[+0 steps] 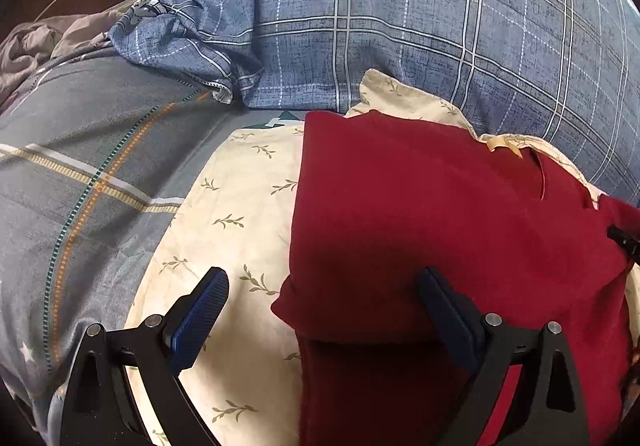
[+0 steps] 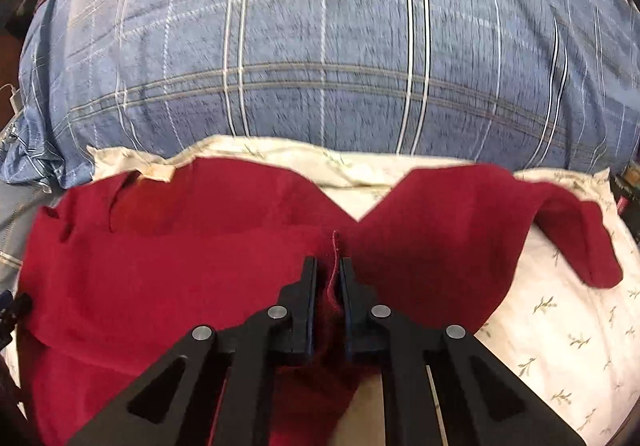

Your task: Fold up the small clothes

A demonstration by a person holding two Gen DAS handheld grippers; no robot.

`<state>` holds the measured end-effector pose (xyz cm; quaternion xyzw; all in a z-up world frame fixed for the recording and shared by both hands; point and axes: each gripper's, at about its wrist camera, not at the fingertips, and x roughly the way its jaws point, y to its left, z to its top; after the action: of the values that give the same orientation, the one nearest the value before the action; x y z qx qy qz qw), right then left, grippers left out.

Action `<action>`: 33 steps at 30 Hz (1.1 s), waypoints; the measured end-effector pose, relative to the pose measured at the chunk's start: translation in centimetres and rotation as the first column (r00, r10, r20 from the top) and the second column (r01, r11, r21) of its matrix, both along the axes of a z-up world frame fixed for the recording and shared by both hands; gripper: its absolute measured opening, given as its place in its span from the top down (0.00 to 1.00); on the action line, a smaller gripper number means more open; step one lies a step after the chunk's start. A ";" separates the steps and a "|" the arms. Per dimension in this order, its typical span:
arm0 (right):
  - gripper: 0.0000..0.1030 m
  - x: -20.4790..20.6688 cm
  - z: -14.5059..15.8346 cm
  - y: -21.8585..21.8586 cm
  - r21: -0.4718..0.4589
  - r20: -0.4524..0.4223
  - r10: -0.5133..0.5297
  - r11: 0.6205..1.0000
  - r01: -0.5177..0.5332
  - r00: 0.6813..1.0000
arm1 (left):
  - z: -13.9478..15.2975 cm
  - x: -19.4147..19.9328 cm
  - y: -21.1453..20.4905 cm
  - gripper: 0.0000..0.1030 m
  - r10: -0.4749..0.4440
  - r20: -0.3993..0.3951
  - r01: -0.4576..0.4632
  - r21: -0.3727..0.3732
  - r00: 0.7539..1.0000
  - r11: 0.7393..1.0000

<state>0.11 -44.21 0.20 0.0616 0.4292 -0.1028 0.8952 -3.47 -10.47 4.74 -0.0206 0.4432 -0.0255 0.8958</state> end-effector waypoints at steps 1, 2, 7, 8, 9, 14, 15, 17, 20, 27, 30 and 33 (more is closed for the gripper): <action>0.85 -0.4 0.2 -0.2 0.002 0.010 -0.007 1.000 0.007 1.000 | -0.1 0.0 0.0 0.07 0.000 -0.003 0.000 0.002 1.000 1.000; 0.81 -0.6 0.4 -0.2 0.006 0.020 -0.017 1.000 0.017 1.000 | -0.1 0.0 0.0 0.07 0.001 -0.006 -0.001 0.002 1.000 1.000; 0.73 -2.6 2.4 0.5 0.038 0.054 -0.009 0.999 0.007 0.998 | 0.0 -0.1 0.0 0.07 0.002 -0.002 -0.002 0.011 1.000 1.000; 0.70 -3.2 2.9 1.0 0.042 0.075 0.011 0.999 -0.014 0.997 | 0.1 -0.1 0.0 0.07 0.002 0.000 -0.002 0.013 1.000 1.000; 0.69 -3.9 3.3 1.3 0.045 0.091 0.025 0.999 -0.030 0.996 | 0.1 -0.1 0.0 0.07 0.003 0.003 -0.003 0.018 1.000 1.000; 0.65 -5.6 4.2 3.3 0.057 0.130 0.092 0.993 -0.100 0.987 | 1.0 -0.9 -0.1 0.07 -0.004 0.041 0.003 0.026 0.999 1.000; 0.66 -5.2 4.3 3.9 0.047 0.134 0.089 0.994 -0.096 0.987 | 1.1 -1.0 -0.1 0.07 -0.006 0.048 0.005 0.023 0.999 1.000; 0.65 -5.5 5.0 4.0 0.005 0.158 0.060 0.998 -0.062 0.986 | 1.3 -1.1 0.0 0.07 -0.004 0.053 0.003 0.024 0.999 1.000; 0.63 -6.0 5.9 3.8 -0.018 0.185 0.036 0.999 -0.033 0.982 | 1.2 -1.2 0.2 0.07 0.001 0.048 -0.002 0.012 0.999 1.000; 0.63 -4.9 5.0 4.3 0.049 0.149 0.115 0.991 -0.124 0.982 | 1.4 -1.3 0.0 0.07 -0.025 0.064 0.025 -0.012 0.998 1.000; 0.64 -3.1 1.7 3.8 0.073 0.036 0.093 0.993 -0.095 0.995 | 1.0 -1.2 -0.3 0.07 -0.055 0.052 0.056 -0.009 0.997 0.998; 0.63 -3.1 0.5 2.5 0.155 0.019 0.071 0.985 -0.073 0.997 | 0.2 -0.7 -0.7 0.07 -0.072 0.016 0.072 0.013 0.997 0.997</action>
<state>-2.95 -41.71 0.73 0.1162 0.4319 -0.0360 0.8937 -4.19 -11.22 4.98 0.0010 0.4365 -0.0553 0.8980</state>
